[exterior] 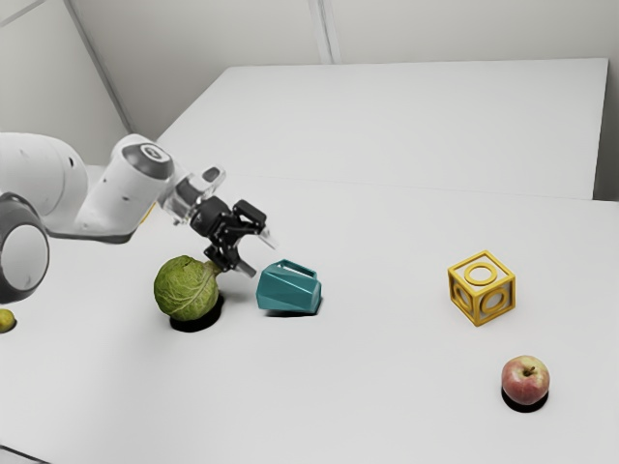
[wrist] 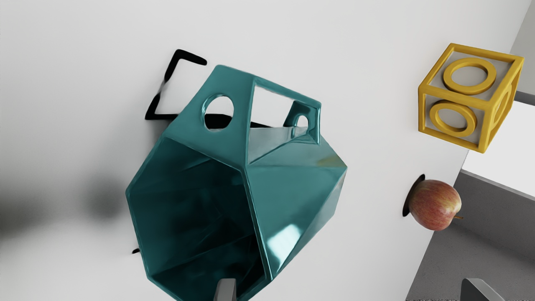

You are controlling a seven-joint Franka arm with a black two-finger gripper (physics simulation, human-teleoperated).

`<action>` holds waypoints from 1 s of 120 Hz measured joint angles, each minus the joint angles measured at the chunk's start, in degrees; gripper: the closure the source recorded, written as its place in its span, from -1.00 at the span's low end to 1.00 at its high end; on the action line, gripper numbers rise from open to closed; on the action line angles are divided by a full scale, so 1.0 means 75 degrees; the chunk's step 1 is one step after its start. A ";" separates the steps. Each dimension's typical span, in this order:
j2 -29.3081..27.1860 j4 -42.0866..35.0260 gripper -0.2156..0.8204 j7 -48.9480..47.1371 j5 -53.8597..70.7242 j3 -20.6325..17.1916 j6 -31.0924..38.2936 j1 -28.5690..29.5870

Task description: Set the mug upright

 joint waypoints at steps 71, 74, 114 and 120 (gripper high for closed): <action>0.0142 -0.0221 -0.54 0.0587 -0.0343 0.0000 0.0008 -0.0106; 0.0148 -0.0233 -0.54 0.0603 -0.0360 0.0000 0.0010 -0.0107; 0.0176 -0.0351 -0.29 0.0776 -0.0586 0.0000 0.0087 -0.0173; 0.0179 -0.0383 -0.13 0.0795 -0.0625 0.0000 0.0102 -0.0177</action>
